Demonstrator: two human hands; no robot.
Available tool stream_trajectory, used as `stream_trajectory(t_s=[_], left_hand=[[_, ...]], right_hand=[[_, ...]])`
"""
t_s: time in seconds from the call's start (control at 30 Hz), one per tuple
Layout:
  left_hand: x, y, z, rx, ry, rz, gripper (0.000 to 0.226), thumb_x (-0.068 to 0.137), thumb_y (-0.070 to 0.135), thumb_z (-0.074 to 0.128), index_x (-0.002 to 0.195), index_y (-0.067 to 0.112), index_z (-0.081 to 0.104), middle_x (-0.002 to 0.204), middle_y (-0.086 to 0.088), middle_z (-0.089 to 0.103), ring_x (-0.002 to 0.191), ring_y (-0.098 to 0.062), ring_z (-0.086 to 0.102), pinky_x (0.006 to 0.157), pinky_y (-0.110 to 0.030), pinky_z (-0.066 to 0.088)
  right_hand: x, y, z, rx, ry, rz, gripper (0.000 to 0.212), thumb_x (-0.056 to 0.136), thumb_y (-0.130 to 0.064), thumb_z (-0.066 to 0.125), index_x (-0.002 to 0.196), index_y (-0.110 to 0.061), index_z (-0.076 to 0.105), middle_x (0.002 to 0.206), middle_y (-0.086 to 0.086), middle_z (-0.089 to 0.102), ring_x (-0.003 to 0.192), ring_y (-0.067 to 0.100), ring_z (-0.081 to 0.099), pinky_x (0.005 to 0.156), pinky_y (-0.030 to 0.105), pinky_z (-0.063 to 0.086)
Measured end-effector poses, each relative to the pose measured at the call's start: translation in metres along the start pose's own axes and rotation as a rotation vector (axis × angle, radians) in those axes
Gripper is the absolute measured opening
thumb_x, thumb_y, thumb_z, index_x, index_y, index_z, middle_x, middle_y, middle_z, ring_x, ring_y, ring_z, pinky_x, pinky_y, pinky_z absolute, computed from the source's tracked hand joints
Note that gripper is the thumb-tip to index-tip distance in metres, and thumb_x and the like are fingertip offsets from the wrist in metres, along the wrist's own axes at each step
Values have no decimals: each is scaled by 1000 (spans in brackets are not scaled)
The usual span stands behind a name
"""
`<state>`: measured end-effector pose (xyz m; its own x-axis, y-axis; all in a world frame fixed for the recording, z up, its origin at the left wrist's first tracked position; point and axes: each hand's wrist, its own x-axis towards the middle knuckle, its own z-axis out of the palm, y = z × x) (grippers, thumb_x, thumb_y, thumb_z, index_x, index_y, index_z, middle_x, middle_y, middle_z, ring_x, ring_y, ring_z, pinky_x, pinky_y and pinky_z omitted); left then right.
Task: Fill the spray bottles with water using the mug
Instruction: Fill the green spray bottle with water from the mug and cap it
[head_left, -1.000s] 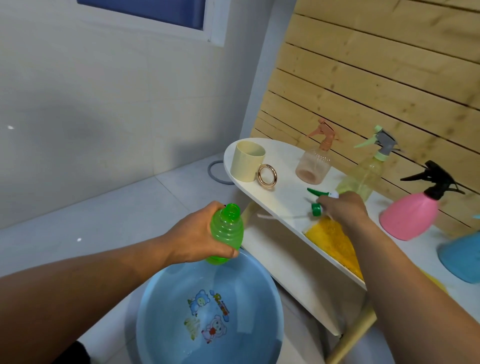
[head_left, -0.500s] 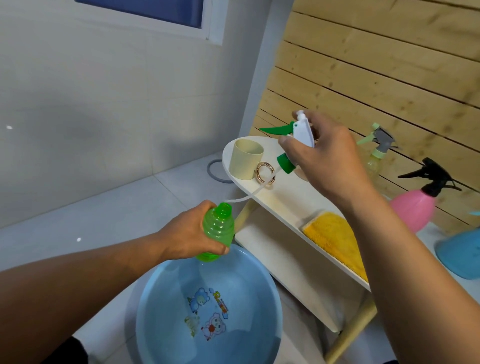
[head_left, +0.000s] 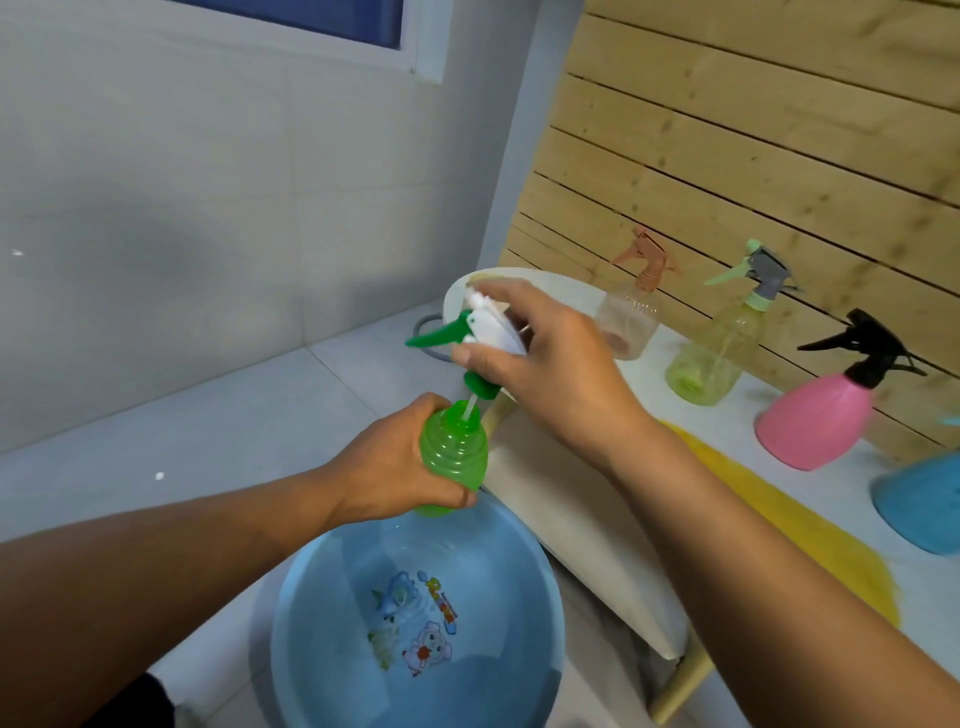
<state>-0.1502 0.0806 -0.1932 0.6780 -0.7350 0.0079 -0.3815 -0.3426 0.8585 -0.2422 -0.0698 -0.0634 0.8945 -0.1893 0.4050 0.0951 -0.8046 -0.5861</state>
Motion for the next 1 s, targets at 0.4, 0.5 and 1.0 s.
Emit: stream_trajectory(t_s=[0.4, 0.5, 1.0], left_hand=[[-1, 4, -6, -133, 2, 41, 79, 55, 46, 95, 125, 41, 57, 110, 10, 71, 105, -14, 70, 94, -47, 61], [-2, 6, -7, -129, -31, 48, 78, 59, 44, 94, 128, 42, 57, 110, 9, 71, 105, -12, 70, 93, -45, 61], [18, 46, -9, -154, -61, 96, 65, 69, 21, 98, 120, 44, 63, 109, 12, 75, 101, -6, 72, 90, -28, 60]], right_hand=[[-1, 24, 1, 145, -374, 48, 56, 85, -9, 80, 134, -28, 60, 102, -22, 61, 86, -4, 61, 78, 16, 51], [1, 24, 0, 166, -374, 62, 53, 78, -6, 85, 123, -26, 65, 95, -18, 63, 83, 2, 63, 78, 23, 55], [14, 33, -28, 319, -212, 107, 49, 66, -16, 94, 105, -19, 64, 93, 19, 73, 74, 26, 68, 79, 47, 59]])
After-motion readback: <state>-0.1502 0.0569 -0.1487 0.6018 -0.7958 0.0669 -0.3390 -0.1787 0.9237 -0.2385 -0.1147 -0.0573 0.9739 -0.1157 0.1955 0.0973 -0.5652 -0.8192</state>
